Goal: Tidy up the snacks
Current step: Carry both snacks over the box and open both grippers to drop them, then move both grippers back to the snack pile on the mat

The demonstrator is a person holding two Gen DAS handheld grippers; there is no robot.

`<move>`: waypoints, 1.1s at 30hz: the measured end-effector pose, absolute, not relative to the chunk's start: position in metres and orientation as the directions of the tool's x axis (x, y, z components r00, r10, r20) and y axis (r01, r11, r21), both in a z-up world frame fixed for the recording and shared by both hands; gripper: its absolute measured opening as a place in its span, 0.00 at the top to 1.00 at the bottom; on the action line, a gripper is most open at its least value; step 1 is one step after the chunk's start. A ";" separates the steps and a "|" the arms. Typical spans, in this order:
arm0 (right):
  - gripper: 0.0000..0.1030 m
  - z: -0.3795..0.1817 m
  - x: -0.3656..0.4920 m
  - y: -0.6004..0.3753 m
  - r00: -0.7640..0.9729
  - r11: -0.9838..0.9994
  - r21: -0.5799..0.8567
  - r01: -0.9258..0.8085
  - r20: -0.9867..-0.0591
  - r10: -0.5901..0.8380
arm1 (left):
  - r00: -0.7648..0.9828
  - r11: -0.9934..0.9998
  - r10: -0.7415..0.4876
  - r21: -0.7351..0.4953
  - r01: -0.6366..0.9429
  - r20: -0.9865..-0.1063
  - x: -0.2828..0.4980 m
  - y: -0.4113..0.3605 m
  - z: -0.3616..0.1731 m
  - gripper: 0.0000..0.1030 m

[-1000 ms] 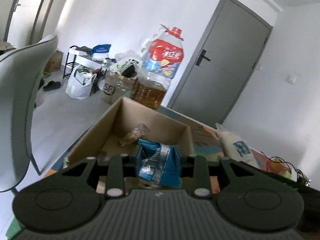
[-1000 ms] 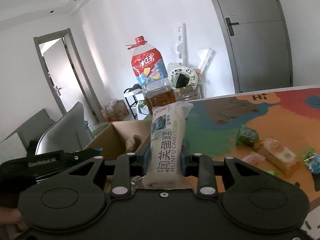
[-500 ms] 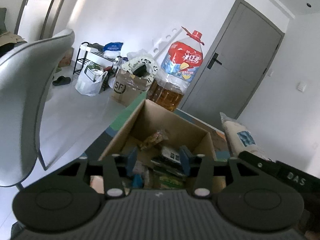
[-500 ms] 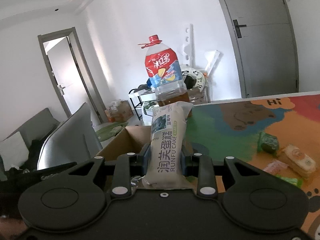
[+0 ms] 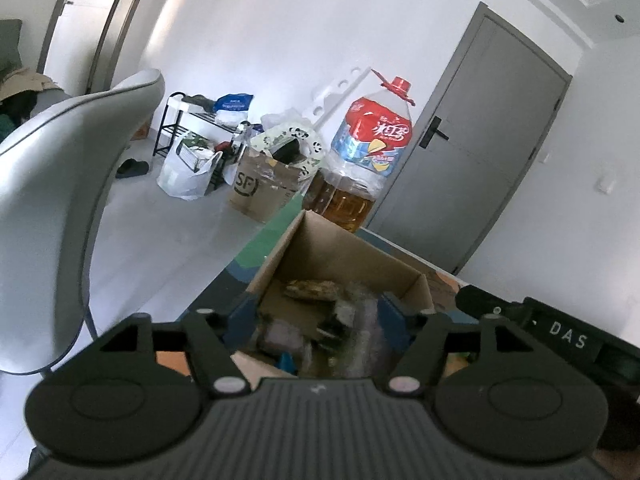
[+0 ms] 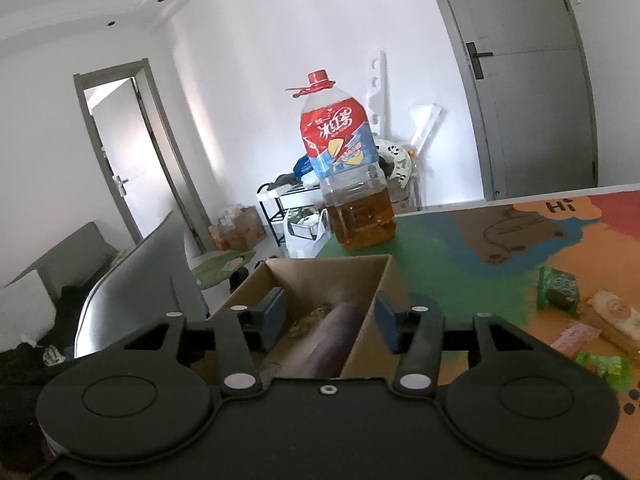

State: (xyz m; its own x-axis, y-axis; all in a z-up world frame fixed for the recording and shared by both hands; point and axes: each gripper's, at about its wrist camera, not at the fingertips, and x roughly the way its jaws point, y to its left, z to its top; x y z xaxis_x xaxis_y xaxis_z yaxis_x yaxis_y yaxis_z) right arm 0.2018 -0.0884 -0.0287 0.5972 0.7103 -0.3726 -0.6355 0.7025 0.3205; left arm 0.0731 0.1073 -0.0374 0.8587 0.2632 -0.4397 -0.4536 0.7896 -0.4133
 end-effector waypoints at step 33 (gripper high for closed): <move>0.00 -0.018 0.207 -0.211 0.711 0.805 0.313 -0.504 -0.379 0.593 | 0.845 0.859 0.181 -0.338 -0.385 -0.504 0.092 0.027 -0.017 0.10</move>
State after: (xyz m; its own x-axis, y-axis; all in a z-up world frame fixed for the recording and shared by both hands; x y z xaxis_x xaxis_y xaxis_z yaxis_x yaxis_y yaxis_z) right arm 0.2066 -0.2111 -0.0180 0.7110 0.5925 -0.3788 -0.5042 0.8049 0.3128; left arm 0.0916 0.0271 -0.0173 0.8447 0.1807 -0.5038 -0.3852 0.8588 -0.3377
